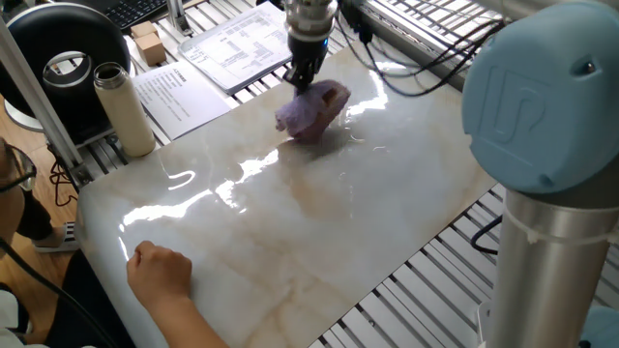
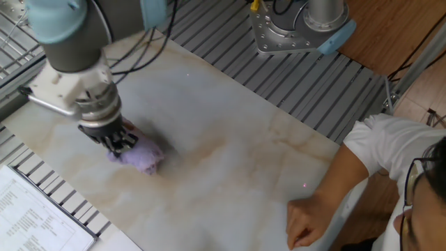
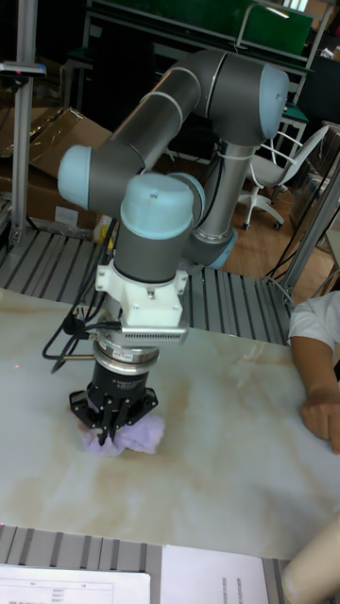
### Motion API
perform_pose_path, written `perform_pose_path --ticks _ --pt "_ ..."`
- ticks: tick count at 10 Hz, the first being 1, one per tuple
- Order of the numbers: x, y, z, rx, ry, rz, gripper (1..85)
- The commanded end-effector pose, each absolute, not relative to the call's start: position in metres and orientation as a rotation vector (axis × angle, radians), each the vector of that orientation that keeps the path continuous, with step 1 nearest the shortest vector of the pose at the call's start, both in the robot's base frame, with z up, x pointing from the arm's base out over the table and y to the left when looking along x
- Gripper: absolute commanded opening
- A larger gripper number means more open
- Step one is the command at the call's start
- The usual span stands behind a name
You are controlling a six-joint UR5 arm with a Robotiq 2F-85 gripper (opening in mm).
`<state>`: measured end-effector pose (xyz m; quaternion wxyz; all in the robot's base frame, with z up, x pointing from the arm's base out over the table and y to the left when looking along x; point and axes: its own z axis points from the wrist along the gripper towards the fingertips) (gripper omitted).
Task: Clean the table with a cloth
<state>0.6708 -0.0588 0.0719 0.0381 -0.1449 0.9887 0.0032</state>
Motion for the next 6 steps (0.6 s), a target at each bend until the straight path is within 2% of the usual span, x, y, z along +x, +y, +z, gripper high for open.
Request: perform_pose_path --ticks 1,3,6 --pt "0.682 -0.064 0.089 -0.529 3.007 0.036 1.3" --pt "0.69 -0.053 0.091 -0.511 2.969 0.094 1.3" --pt "0.699 -0.038 0.07 -0.465 2.948 0.135 1.3"
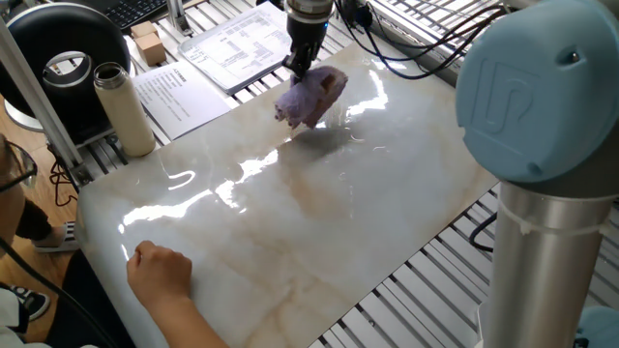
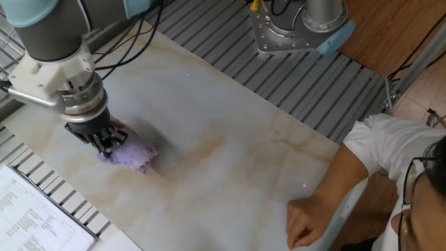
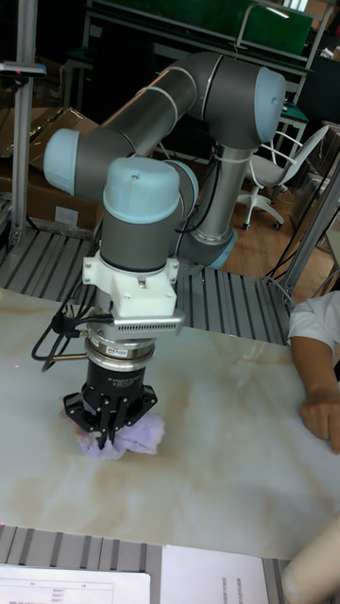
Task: Clean the table with a cloth
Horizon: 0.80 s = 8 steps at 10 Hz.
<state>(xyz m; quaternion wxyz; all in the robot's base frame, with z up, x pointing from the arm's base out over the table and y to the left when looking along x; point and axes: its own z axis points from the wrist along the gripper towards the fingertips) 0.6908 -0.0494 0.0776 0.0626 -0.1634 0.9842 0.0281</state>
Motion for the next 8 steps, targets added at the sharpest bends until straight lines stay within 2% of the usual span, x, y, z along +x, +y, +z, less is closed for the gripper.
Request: perform_pose_path --ticks 1,3,8 --pt "0.699 -0.036 0.064 -0.455 2.947 0.14 1.3" --pt "0.697 -0.038 0.056 -0.452 2.943 0.139 1.3" --pt "0.68 -0.035 0.032 -0.392 2.898 0.271 1.3"
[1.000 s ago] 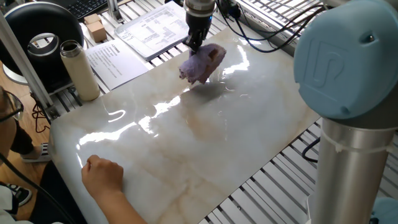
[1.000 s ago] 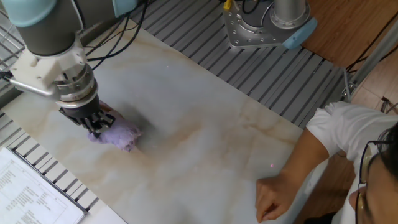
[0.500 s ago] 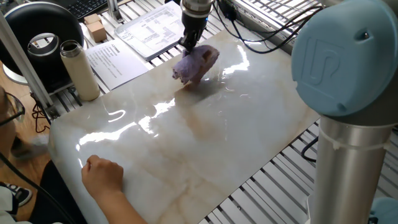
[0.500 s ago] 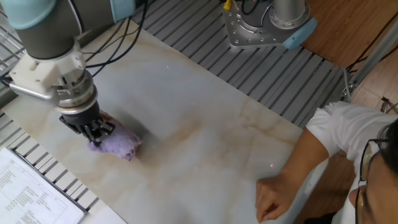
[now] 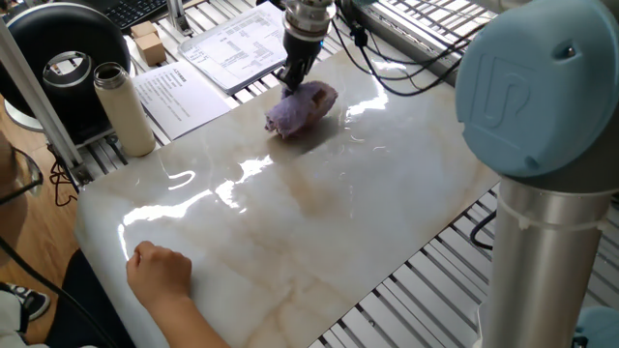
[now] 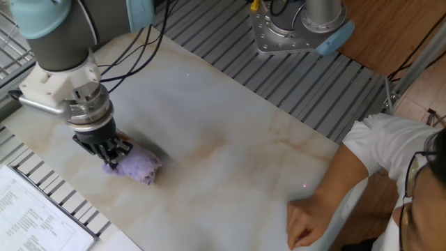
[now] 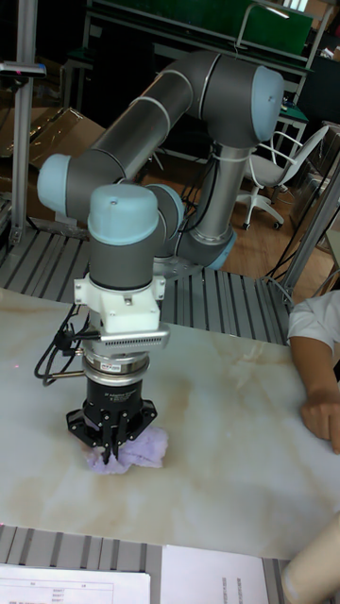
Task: Clean the table with a cloth
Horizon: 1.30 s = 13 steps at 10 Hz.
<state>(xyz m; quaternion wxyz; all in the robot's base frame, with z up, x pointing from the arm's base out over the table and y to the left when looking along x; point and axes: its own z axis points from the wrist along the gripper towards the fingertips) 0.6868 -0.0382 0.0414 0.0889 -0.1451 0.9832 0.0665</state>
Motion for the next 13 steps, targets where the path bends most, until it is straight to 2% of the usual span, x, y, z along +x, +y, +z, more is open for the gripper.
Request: perform_pose_path --ticks 1,8,9,11,13 --pt "0.669 -0.037 0.031 -0.376 2.901 0.282 1.3" --pt "0.589 -0.061 0.032 -0.377 2.89 0.246 1.3" --pt "0.587 -0.066 0.033 -0.393 2.896 0.206 1.3" --pt "0.595 -0.108 0.038 -0.567 2.933 -0.035 1.3" --pt "0.575 -0.095 0.036 -0.514 3.011 0.063 1.3"
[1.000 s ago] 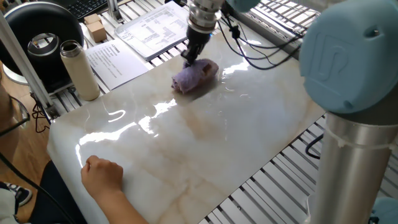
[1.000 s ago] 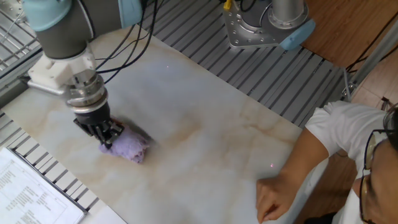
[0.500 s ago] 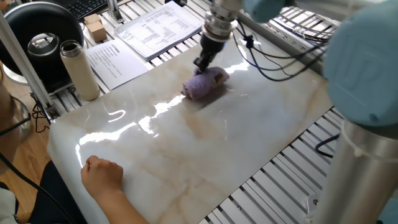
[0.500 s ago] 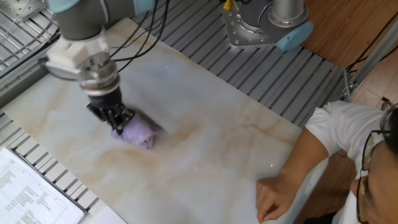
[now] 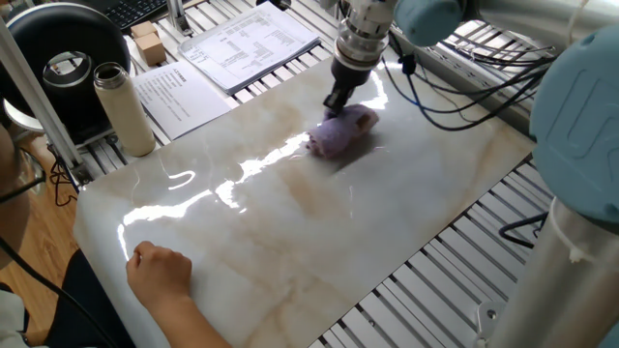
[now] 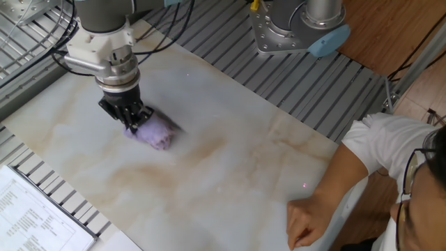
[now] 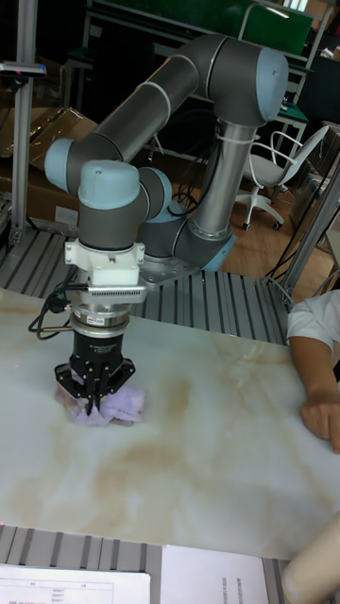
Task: Clean the table with a cloth
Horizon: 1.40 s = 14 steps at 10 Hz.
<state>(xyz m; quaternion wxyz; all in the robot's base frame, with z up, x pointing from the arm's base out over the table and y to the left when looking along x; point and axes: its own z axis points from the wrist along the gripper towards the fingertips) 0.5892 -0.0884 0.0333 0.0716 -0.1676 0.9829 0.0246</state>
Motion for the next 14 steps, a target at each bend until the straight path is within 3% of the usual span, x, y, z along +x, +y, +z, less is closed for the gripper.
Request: perform_pose_path --ticks 1,4,10,14 --pt "0.576 -0.092 0.037 -0.503 3.006 0.079 1.3" --pt "0.575 -0.075 0.031 -0.388 3.013 0.136 1.3" --pt "0.494 -0.086 0.021 -0.306 3.045 0.154 1.3" --pt "0.474 -0.086 0.018 -0.265 3.042 0.166 1.3"
